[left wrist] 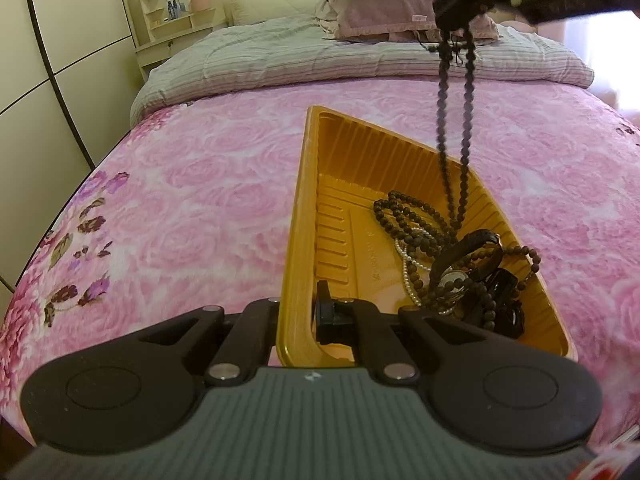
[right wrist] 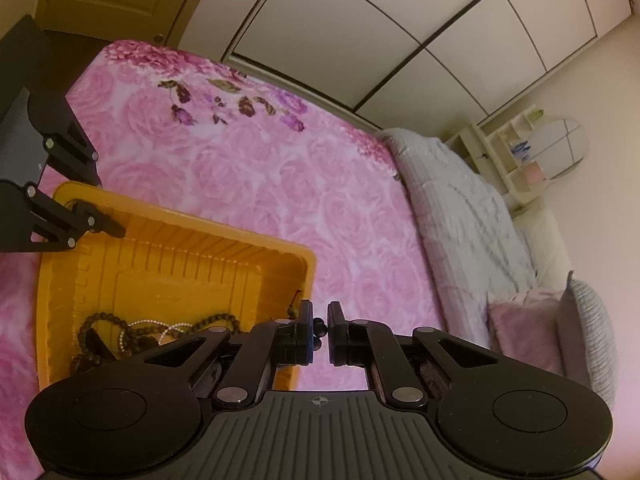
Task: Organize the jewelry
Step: 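Grasp the long dark bead necklace with the right gripper and lower it into the tray, then lower the orange tray onto the bed with the left gripper and release it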
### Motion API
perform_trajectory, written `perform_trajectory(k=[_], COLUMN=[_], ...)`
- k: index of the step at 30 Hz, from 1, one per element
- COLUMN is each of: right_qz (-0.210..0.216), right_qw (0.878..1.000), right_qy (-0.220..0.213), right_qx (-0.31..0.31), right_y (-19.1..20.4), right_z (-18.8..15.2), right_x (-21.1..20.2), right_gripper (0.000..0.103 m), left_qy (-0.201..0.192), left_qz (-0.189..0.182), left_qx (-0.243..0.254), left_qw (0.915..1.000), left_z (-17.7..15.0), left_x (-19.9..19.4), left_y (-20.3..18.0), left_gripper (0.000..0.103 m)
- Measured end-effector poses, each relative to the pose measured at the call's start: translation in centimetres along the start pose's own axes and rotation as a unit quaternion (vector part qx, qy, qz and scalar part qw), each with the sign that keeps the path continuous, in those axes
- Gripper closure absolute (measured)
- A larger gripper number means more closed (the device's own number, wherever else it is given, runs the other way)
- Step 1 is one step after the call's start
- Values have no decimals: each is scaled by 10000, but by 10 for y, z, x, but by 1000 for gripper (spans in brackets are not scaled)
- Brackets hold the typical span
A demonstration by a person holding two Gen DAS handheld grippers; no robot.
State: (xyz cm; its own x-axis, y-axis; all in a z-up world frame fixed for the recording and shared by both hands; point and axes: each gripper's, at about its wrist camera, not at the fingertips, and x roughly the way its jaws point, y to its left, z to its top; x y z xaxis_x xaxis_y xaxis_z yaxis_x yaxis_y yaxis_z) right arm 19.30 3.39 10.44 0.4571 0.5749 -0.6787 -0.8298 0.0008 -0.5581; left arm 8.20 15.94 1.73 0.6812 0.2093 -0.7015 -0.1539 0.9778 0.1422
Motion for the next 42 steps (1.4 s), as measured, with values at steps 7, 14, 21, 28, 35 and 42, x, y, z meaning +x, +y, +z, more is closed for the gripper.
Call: perform_trajectory(k=[7, 14, 21, 28, 35, 42], right_qz=[178, 321, 362, 435, 270, 175], right_qw=[9996, 9988, 9985, 9976, 9963, 9878], right_qy=[150, 232, 254, 293, 177, 120], right_qx=[142, 296, 312, 451, 800, 1542], right_y=[3, 3, 4, 4, -6, -15], right_z=[-7, -13, -15, -19, -19, -37], right_x=[13, 20, 22, 28, 23, 5], right_gripper=[96, 96, 96, 96, 96, 96], left_qy=[9, 14, 21, 24, 30, 54], left_qz=[-3, -4, -2, -2, -2, -5], left_qx=[-21, -35, -37, -33, -43, -72], left_qw=[10000, 10000, 10000, 10000, 10000, 10000], left_z=[-2, -2, -2, -2, -2, -5], left_x=[1, 1, 1, 2, 2, 3], left_y=[1, 2, 2, 3, 3, 4], left_gripper=[100, 99, 99, 99, 99, 99])
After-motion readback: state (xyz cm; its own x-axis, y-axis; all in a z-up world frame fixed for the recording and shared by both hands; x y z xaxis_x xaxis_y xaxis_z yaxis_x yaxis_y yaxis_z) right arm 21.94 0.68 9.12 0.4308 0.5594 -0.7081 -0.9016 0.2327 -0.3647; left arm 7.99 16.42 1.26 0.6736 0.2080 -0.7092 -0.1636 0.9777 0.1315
